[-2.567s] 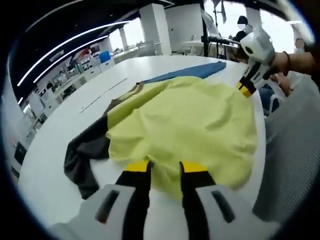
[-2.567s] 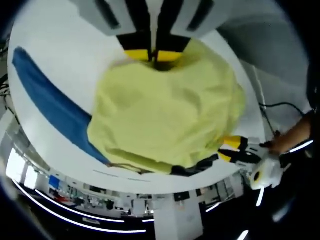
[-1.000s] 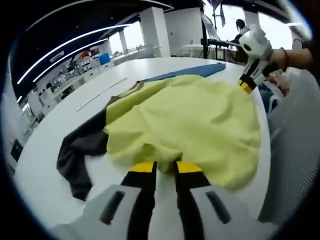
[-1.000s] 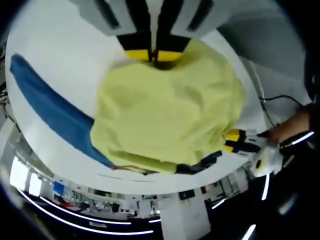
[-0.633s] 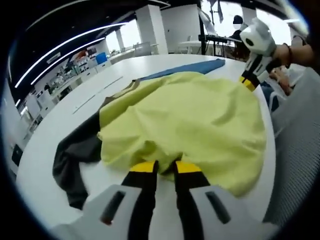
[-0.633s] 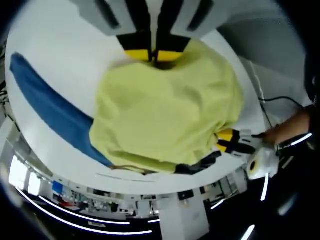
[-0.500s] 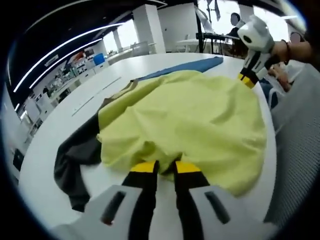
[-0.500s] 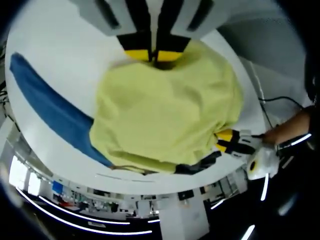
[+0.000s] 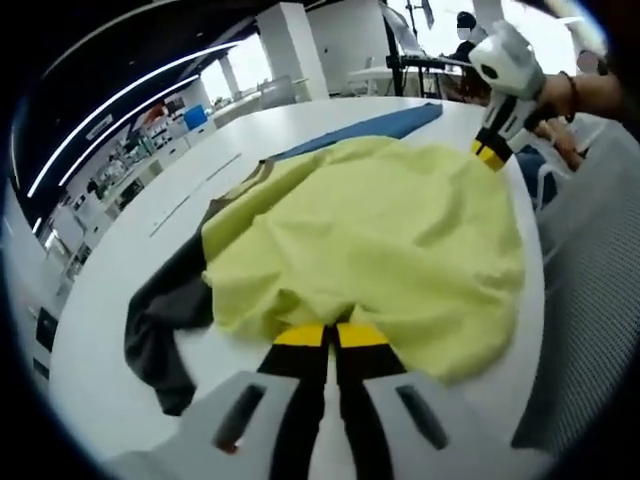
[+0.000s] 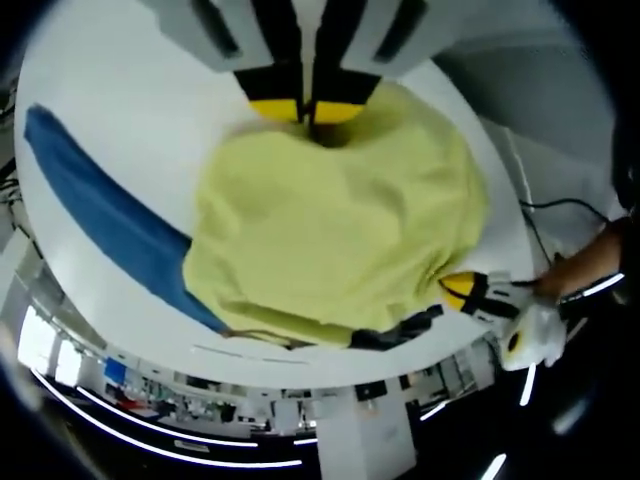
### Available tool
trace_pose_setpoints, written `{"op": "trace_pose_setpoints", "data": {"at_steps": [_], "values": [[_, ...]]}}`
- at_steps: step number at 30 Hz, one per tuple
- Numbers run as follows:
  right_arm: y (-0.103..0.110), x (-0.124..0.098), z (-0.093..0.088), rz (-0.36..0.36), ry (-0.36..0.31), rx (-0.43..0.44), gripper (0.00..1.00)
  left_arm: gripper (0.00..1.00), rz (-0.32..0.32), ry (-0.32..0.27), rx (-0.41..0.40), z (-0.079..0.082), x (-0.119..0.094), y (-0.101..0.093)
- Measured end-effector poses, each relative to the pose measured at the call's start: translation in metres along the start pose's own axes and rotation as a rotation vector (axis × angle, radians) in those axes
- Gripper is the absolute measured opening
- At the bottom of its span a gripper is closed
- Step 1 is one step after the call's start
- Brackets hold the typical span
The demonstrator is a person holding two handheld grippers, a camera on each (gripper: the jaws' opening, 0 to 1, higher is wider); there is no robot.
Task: Fold the garment on the visible template until the final outline fits inside the template.
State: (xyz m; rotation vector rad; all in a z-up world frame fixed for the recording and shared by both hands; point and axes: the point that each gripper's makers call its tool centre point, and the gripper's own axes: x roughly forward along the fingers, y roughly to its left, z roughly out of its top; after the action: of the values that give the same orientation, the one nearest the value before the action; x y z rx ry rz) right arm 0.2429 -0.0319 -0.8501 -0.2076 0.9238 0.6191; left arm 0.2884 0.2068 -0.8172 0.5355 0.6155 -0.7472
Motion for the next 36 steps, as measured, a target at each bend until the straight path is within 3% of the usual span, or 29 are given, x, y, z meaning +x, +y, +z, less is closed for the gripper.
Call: {"op": "trace_pose_setpoints", "data": {"at_steps": [5,7,10,11,15,23,29,36], "values": [[-0.006,-0.009,-0.006,-0.014,0.005,0.001,0.00,0.00,0.031,0.031,-0.011,-0.005,-0.017,0.002],[-0.009,-0.013,-0.010,-0.023,0.005,0.011,0.00,0.00,0.054,0.041,-0.055,-0.010,-0.024,0.004],[-0.015,-0.021,-0.013,-0.046,-0.004,0.042,0.00,0.00,0.076,0.058,-0.135,-0.018,-0.034,0.004],[-0.018,-0.025,-0.014,-0.054,-0.012,0.063,0.00,0.00,0.080,0.060,-0.199,-0.021,-0.038,0.002],[-0.020,-0.034,-0.015,-0.065,-0.028,0.080,0.00,0.00,0.071,0.040,-0.338,-0.033,-0.047,0.000],[-0.020,-0.046,-0.015,-0.070,-0.049,0.099,0.00,0.00,0.080,0.050,-0.415,-0.034,-0.061,-0.006],[-0.012,-0.057,-0.025,-0.073,-0.035,0.141,0.00,0.00,0.084,0.133,-0.417,-0.046,-0.070,-0.016],[-0.012,-0.063,-0.037,-0.090,-0.028,0.181,0.00,0.00,0.064,0.213,-0.493,-0.062,-0.073,-0.034]]}}
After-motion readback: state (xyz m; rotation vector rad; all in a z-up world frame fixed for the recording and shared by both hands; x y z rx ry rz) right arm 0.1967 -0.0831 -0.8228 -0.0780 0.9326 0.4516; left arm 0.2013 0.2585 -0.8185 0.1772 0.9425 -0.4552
